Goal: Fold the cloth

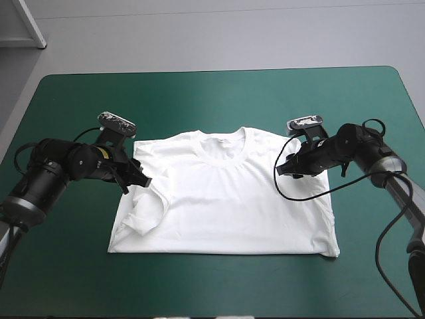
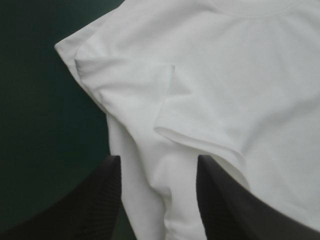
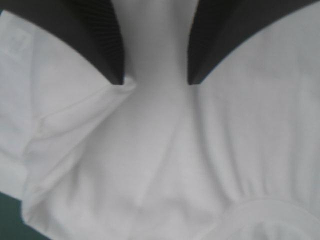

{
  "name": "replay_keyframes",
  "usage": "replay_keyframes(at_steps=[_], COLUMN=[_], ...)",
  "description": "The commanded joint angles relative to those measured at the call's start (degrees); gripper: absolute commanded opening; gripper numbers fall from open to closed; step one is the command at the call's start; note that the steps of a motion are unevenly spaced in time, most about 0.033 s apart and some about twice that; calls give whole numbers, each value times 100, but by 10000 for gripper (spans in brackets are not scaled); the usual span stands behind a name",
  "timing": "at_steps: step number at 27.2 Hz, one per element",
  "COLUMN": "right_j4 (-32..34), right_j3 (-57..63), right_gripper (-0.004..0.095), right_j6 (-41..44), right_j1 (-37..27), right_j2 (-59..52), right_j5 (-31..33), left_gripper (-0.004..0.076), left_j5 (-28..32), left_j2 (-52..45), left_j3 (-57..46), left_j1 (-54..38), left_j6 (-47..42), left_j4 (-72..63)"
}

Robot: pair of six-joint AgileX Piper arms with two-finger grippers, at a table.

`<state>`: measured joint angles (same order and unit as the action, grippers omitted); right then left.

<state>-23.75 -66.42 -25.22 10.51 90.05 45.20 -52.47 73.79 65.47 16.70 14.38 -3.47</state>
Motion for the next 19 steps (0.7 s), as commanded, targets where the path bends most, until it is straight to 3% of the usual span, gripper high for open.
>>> replay_keyframes(at_steps=[1,9,19], right_j4=[-213,-460,31], right_j3=[-275,-279,104], right_gripper=[723,469,421], right_j6=[-87,-87,351], right_j1=[-5,-5,-5], right_j2=[-337,-2293,-3580], right_j5=[367,671,1190], left_gripper=[347,347,347], left_j5=[112,-169,192], left_j2=[-406,-1247,-1571], left_j3=[150,-1103,-2635], left_j1=[-16,-16,-16], left_j6=[-314,-1031,-1732], left_j4=[421,952,1019])
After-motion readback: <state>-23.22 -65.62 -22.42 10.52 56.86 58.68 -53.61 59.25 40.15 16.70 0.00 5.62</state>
